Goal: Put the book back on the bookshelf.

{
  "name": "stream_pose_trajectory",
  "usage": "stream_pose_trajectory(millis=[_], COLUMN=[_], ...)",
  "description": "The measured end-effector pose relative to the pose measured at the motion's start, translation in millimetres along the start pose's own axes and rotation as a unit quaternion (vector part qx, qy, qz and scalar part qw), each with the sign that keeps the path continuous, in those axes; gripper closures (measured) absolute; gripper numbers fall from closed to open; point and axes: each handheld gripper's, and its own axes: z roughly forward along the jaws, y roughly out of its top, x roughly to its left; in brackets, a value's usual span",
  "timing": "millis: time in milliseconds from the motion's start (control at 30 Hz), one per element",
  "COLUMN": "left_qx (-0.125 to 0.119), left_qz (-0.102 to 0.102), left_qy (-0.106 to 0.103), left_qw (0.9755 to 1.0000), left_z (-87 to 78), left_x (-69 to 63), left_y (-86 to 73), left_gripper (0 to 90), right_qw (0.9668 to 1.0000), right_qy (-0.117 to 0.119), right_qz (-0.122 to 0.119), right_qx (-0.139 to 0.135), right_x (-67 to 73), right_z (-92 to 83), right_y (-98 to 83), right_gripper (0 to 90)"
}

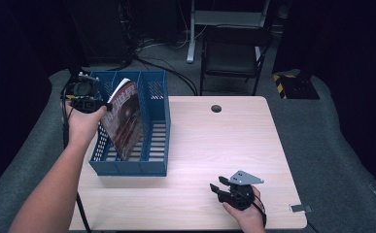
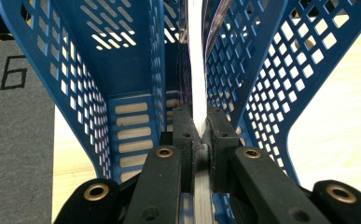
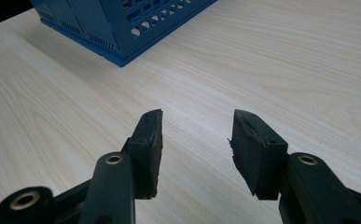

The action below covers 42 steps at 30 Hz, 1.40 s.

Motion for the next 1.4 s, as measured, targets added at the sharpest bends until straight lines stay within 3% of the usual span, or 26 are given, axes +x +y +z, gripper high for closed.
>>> stream_pose_trajectory(millis=[200, 300, 533, 767, 1400], left_qx=[-0.004, -0.019, -0.037, -0.064, -0.071], left_qz=[-0.013, -0.025, -0.021, -0.033, -0.029], left_qy=[0.005, 0.013, 0.025, 0.027, 0.022], left_qw=[0.9999, 0.9994, 0.9988, 0.9970, 0.9968], left_z=[0.5, 1.0, 8.1, 11.1, 20.3], left_x=[3.9, 4.4, 0.3, 1.1, 3.9], left_y=[2.4, 3.7, 4.4, 3.2, 1.2], left_gripper=[84.6, 84.6, 84.5, 84.5, 83.9], right_qw=[1.0000, 1.0000, 1.0000, 1.0000, 0.9999], right_qy=[0.000, 0.003, 0.002, 0.003, 0.009], right_qz=[0.002, -0.001, 0.002, 0.006, -0.009], right_qx=[-0.001, -0.001, -0.003, -0.001, -0.001], right_x=[-0.3, 0.3, 0.6, 0.0, 2.8], right_z=[-0.6, -1.1, -1.7, -1.1, 1.1], right_y=[-0.1, -0.1, 0.0, -0.9, 0.1], right_gripper=[53.4, 53.6, 53.7, 54.0, 54.2])
